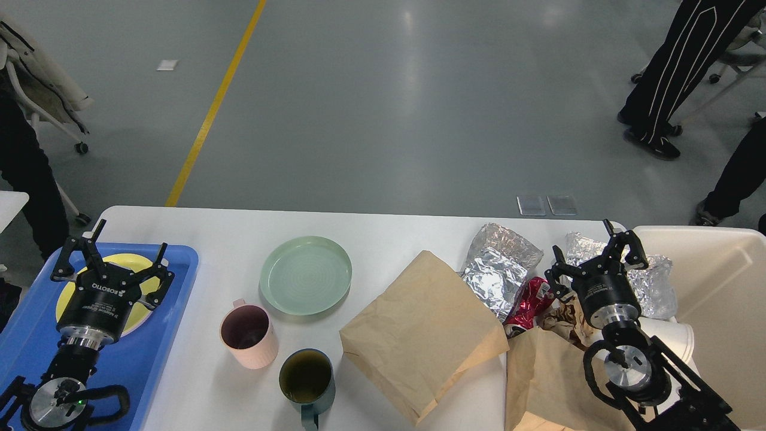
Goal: Tidy desktop
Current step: 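Raise the left gripper off the blue tray and swing it forward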
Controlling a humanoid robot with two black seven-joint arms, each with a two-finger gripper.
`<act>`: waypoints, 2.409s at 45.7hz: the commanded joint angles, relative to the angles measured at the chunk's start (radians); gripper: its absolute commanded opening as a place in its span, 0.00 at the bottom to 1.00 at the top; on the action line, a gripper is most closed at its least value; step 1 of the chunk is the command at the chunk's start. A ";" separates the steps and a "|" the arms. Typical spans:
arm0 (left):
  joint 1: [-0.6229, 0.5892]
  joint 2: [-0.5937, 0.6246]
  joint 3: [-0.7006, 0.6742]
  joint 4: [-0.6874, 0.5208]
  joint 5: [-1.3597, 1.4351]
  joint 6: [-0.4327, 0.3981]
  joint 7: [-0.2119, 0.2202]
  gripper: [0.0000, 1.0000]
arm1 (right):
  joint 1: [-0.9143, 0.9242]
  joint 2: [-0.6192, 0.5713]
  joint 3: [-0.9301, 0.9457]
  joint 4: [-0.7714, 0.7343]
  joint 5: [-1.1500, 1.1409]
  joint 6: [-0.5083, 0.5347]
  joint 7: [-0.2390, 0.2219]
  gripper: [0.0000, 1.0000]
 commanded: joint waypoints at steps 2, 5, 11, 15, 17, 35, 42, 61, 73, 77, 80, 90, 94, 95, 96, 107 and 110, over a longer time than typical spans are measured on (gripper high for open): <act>-0.001 0.003 -0.001 0.002 -0.001 0.000 -0.001 0.97 | 0.000 0.001 0.000 0.000 0.000 0.000 0.001 1.00; -0.002 0.000 -0.004 0.003 0.000 0.004 -0.004 0.97 | 0.000 0.001 0.000 0.000 0.000 0.000 0.000 1.00; -0.004 -0.001 -0.001 0.003 0.000 0.018 -0.001 0.97 | 0.000 0.001 0.000 0.000 0.000 0.000 0.000 1.00; -0.007 0.005 -0.001 0.003 0.000 0.018 0.002 0.97 | 0.000 0.001 0.000 0.000 0.000 0.000 0.000 1.00; -0.013 0.014 0.000 0.002 0.002 0.018 0.003 0.97 | 0.000 0.001 0.000 0.000 0.000 0.000 0.000 1.00; -0.172 0.234 0.165 0.042 0.006 -0.002 0.023 0.97 | 0.000 0.001 0.000 0.000 0.000 0.000 0.000 1.00; -0.396 0.466 0.628 0.042 -0.005 -0.004 0.022 0.97 | 0.000 0.001 0.000 0.000 0.000 0.000 0.000 1.00; -1.473 0.580 2.035 0.035 -0.001 -0.249 0.030 0.97 | 0.000 0.001 0.000 0.000 0.000 0.000 0.000 1.00; -1.890 0.233 2.525 0.014 -0.001 -0.329 0.034 0.97 | 0.000 0.001 0.000 0.000 0.000 0.000 0.000 1.00; -2.030 0.126 2.632 -0.029 0.000 -0.369 0.036 0.97 | 0.000 0.000 0.000 0.000 0.000 0.000 0.000 1.00; -2.105 0.059 2.678 -0.072 0.000 -0.382 0.025 0.97 | 0.000 0.000 0.000 0.000 0.000 0.000 0.000 1.00; -2.288 -0.024 2.675 -0.240 -0.012 -0.430 0.022 0.97 | 0.000 0.001 0.000 0.000 0.000 0.000 0.000 1.00; -2.355 -0.067 2.680 -0.291 -0.043 -0.430 0.025 0.97 | 0.000 0.001 0.000 0.000 0.000 0.000 0.000 1.00; -2.377 -0.081 2.683 -0.305 -0.050 -0.430 0.026 0.97 | 0.000 0.001 0.000 0.000 0.000 0.000 0.000 1.00; -2.403 -0.101 2.689 -0.329 -0.060 -0.430 0.026 0.97 | 0.000 0.001 0.000 0.000 0.000 0.000 0.000 1.00; -2.708 -0.173 2.846 -0.580 -0.354 -0.430 0.026 0.97 | 0.000 0.001 0.000 0.000 0.000 0.000 0.000 1.00; -2.763 -0.190 2.862 -0.641 -0.422 -0.430 0.028 0.97 | 0.000 0.000 0.000 0.000 0.000 0.000 0.000 1.00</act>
